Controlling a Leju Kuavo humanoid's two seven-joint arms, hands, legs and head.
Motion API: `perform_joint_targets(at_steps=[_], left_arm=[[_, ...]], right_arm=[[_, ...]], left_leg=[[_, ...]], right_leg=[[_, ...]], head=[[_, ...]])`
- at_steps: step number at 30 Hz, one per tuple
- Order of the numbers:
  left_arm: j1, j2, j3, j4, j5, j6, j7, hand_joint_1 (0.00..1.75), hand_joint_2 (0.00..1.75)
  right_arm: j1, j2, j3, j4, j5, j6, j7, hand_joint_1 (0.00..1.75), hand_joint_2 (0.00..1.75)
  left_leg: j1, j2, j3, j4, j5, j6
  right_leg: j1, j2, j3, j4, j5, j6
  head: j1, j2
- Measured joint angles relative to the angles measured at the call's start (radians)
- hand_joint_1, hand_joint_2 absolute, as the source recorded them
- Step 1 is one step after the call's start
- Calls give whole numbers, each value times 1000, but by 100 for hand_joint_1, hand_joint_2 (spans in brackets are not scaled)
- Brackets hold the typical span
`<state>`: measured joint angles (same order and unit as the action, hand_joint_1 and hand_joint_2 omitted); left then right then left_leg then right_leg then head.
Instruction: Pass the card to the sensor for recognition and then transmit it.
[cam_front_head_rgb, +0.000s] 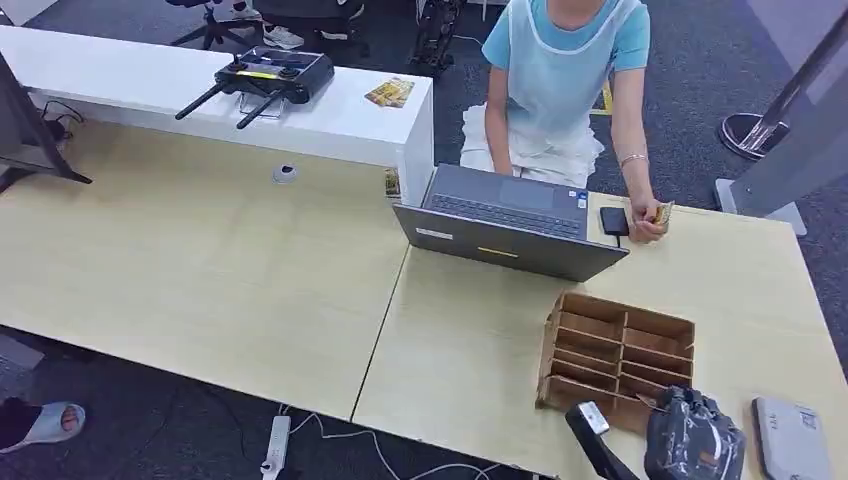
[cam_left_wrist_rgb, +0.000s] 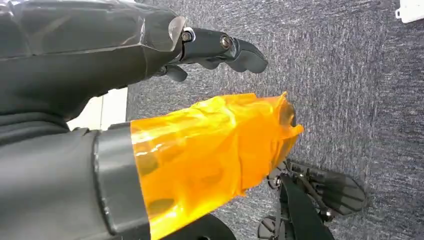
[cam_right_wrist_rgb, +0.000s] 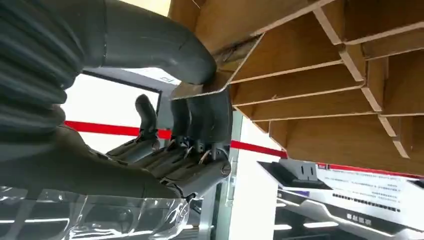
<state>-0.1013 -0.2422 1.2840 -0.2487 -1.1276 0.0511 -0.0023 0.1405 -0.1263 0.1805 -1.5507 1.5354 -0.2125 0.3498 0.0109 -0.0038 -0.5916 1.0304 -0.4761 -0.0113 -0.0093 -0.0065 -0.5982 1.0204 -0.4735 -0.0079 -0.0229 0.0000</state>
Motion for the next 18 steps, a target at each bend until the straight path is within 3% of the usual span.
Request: perform_joint_targets(at_steps=[7,18], left_arm=[[0,0,0,0,0,0,0,0,0],[0,0,0,0,0,-1,0,0,0]], right_arm=[[-2,-5,6,3,0,-18,-17,127,175],[1,85,-115,3,-14,-80,-285,140,175]], left_leg=[[0,0,0,0,0,0],[0,0,0,0,0,0]], right_leg=[[0,0,0,0,0,0],[0,0,0,0,0,0]], head=[[0,0],[0,0]])
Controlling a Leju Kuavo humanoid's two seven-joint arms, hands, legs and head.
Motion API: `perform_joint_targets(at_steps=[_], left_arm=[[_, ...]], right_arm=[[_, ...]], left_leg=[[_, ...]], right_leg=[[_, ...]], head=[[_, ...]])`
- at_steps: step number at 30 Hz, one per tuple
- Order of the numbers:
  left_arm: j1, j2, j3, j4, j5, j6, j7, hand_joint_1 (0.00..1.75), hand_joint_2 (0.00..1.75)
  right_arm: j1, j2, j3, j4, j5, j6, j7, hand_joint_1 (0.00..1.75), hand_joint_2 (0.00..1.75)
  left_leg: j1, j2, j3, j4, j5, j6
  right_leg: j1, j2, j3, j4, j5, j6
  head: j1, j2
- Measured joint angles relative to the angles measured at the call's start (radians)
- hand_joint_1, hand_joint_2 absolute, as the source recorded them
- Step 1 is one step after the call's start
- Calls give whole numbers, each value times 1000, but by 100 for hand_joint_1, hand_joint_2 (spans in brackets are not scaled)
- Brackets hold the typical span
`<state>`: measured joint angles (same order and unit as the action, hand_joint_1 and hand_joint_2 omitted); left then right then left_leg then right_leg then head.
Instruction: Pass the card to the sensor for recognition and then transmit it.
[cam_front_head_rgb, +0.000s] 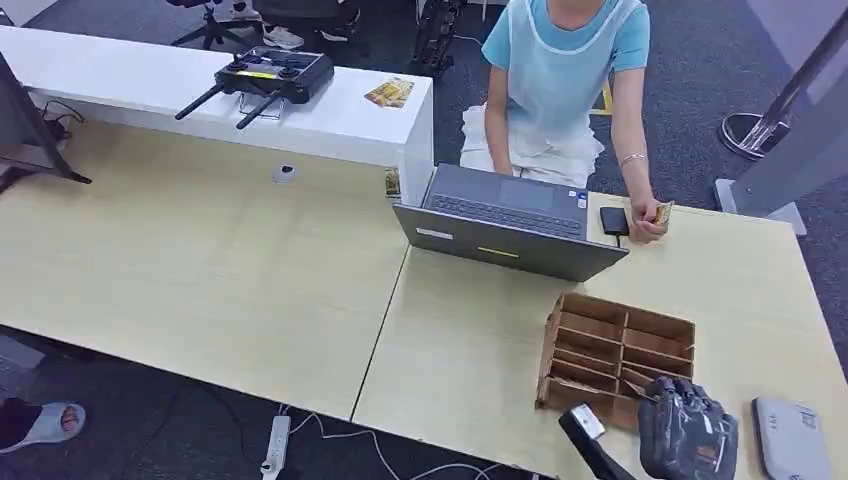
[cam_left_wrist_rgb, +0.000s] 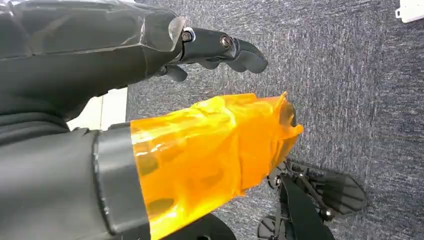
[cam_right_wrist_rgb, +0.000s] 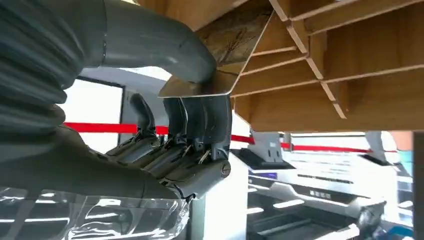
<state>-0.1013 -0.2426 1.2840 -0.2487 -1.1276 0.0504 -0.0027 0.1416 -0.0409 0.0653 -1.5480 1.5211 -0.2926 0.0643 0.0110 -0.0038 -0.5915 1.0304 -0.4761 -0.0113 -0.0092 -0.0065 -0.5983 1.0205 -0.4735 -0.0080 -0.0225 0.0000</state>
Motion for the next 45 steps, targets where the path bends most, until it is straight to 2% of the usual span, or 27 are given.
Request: perform_joint_targets(at_steps=[6,8,10,16,20,23,29,31,37,45], left_arm=[[0,0,0,0,7,-2,-5,0,0],[0,0,0,0,10,-2,-8,0,0],[0,0,0,0,11,-3,-8,0,0],[0,0,0,0,12,-4,-8,0,0],[0,0,0,0,12,-4,-8,0,0],[0,0,0,0,13,-5,-8,0,0],[0,2,0,0,11,-12,-8,0,0],[0,2,0,0,5,-15,-8,0,0],[0,6,-1,0,-7,-22,-8,0,0],[0,13,-3,0,-13,-31,-9,0,0]], right_arm=[[5,78,-96,-24,-217,21,-218,145,175],[10,95,-119,-42,-292,34,-272,148,175],[15,109,-136,-59,-326,42,-298,148,175],[27,129,-173,-108,-371,46,-335,154,175],[34,133,-187,-140,-388,53,-351,171,175],[38,134,-189,-157,-426,61,-375,175,175],[39,134,-187,-209,-542,105,-447,171,175],[36,134,-178,-221,-546,111,-460,173,175],[-1,122,-138,-235,-523,89,-459,175,175],[-91,57,-68,-239,-485,74,-431,175,175]], left_leg=[[0,0,0,0,0,0],[0,0,0,0,0,0],[0,0,0,0,0,0],[0,0,0,0,0,0],[0,0,0,0,0,0],[0,0,0,0,0,0],[0,0,0,0,0,0],[0,0,0,0,0,0],[0,0,0,0,0,0],[0,1,0,0,0,0]], right_leg=[[0,0,0,0,0,0],[0,0,0,0,0,0],[0,0,0,0,0,0],[0,0,0,0,0,0],[0,0,0,0,0,0],[0,0,0,0,0,0],[0,0,0,0,0,0],[0,0,0,0,0,0],[0,0,0,0,0,0],[0,0,0,0,0,0]], head=[[0,0],[0,0],[0,0],[0,0],[0,0],[0,0],[0,0],[0,0],[0,0],[-1,0]])
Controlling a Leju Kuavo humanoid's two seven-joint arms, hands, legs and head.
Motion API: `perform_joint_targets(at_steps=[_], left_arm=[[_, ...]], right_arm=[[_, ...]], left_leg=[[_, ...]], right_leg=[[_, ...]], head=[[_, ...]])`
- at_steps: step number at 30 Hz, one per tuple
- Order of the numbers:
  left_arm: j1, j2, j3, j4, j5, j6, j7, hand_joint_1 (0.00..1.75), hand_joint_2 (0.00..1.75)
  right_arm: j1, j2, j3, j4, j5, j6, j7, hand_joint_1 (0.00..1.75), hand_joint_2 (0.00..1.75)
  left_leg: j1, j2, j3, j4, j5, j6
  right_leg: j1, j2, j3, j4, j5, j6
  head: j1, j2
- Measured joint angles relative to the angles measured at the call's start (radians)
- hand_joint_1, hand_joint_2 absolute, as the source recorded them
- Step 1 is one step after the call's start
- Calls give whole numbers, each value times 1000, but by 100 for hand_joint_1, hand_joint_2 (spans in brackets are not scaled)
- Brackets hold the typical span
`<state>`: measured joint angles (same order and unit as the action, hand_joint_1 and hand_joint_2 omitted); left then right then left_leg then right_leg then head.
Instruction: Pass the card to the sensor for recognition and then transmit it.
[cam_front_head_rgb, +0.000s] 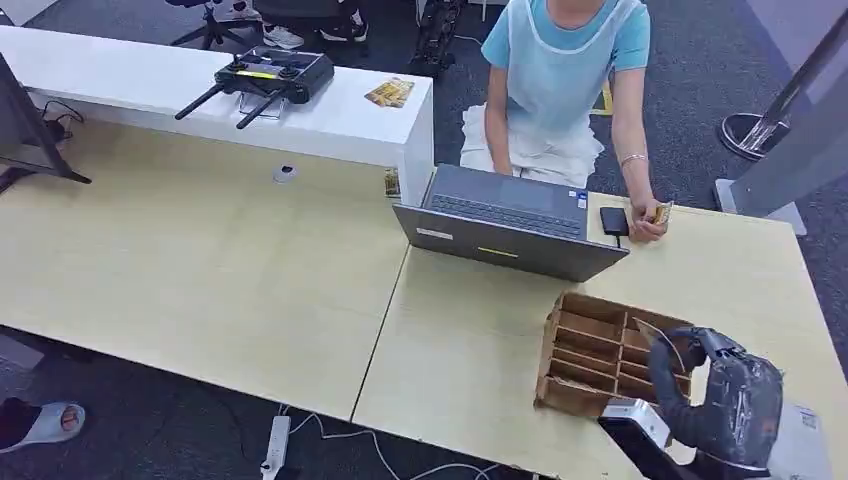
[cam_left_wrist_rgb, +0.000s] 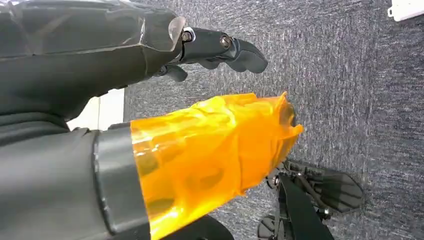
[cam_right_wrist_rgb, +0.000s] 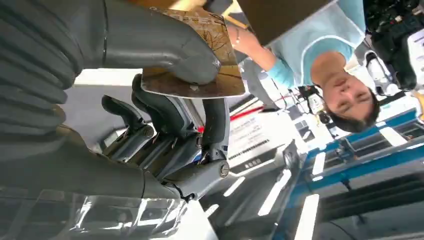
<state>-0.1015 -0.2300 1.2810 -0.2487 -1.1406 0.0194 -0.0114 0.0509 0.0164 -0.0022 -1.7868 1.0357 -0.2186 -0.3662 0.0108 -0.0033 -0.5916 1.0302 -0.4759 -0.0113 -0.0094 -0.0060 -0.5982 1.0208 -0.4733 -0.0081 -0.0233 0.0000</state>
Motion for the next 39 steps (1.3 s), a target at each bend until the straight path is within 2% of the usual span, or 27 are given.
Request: perform_joint_targets(at_steps=[11,20,24,31,39], left_arm=[[-1,3,-8,0,-12,-17,-14,0,0],[-2,7,-27,0,-33,-28,-18,0,0],[-3,8,-34,0,-44,-34,-20,0,0],[-6,10,-52,0,-55,-41,-24,0,0],[-6,14,-68,0,-71,-47,-24,0,0]], right_arm=[[-234,-125,111,32,72,10,70,175,175],[-518,-185,200,175,95,82,122,175,175],[-642,-190,245,276,109,120,136,175,175],[-856,-178,315,543,64,164,136,175,175],[-1013,-109,342,802,68,166,189,175,175]], left_leg=[[0,1,0,0,0,0],[0,1,1,0,2,0],[0,1,0,0,2,-1],[0,0,0,0,3,-1],[0,0,0,0,3,-1]], right_leg=[[0,1,0,0,1,0],[0,1,0,1,1,0],[0,1,0,1,2,0],[0,0,0,2,2,-1],[0,0,0,2,2,-1]], head=[[1,0],[0,0],[0,0],[0,0],[0,0]])
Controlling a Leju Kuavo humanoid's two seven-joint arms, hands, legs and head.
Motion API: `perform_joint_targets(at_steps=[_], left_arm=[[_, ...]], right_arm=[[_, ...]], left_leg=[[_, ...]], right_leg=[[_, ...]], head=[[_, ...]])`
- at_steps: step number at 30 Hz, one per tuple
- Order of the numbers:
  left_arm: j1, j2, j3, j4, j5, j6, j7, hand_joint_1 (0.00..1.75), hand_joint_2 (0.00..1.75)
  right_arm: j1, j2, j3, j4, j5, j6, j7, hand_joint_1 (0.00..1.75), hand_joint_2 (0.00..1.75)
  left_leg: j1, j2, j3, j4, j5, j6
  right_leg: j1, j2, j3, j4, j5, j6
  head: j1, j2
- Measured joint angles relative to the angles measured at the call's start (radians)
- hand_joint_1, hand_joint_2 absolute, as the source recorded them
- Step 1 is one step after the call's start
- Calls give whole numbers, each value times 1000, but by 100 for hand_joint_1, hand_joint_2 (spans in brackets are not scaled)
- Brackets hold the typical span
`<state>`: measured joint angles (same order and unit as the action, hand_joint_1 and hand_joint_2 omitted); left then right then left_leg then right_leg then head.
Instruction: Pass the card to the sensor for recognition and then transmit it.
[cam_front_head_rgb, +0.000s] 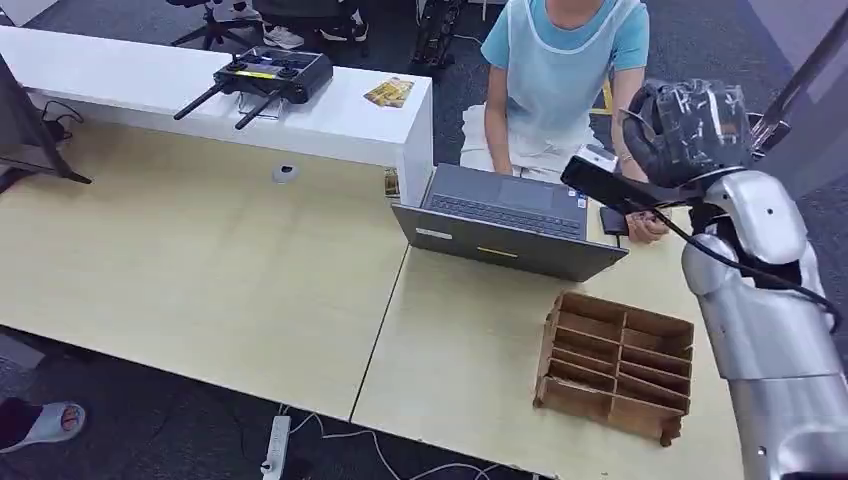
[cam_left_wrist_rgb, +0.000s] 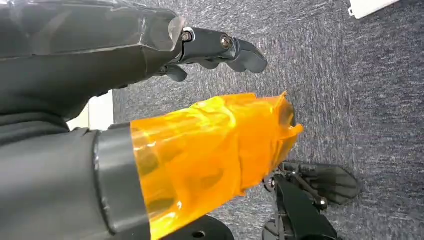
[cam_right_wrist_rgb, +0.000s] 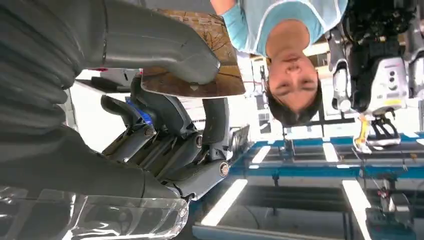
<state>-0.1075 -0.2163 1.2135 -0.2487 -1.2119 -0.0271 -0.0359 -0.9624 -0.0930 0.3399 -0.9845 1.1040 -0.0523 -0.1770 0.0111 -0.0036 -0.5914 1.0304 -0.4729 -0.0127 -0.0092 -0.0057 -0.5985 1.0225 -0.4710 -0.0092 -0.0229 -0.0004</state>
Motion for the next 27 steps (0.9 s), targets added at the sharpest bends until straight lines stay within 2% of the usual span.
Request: perform_joint_targets(at_steps=[11,27], left_arm=[[0,1,-8,0,-6,-3,-5,0,0],[0,3,-8,0,-6,-2,6,0,0]], right_arm=[[-143,84,9,262,40,13,83,175,175],[-223,126,9,418,86,20,129,175,175]], left_leg=[[0,0,0,0,0,0],[0,0,0,0,0,0]], right_leg=[[0,0,0,0,0,0],[0,0,0,0,0,0]], head=[[0,0],[0,0]])
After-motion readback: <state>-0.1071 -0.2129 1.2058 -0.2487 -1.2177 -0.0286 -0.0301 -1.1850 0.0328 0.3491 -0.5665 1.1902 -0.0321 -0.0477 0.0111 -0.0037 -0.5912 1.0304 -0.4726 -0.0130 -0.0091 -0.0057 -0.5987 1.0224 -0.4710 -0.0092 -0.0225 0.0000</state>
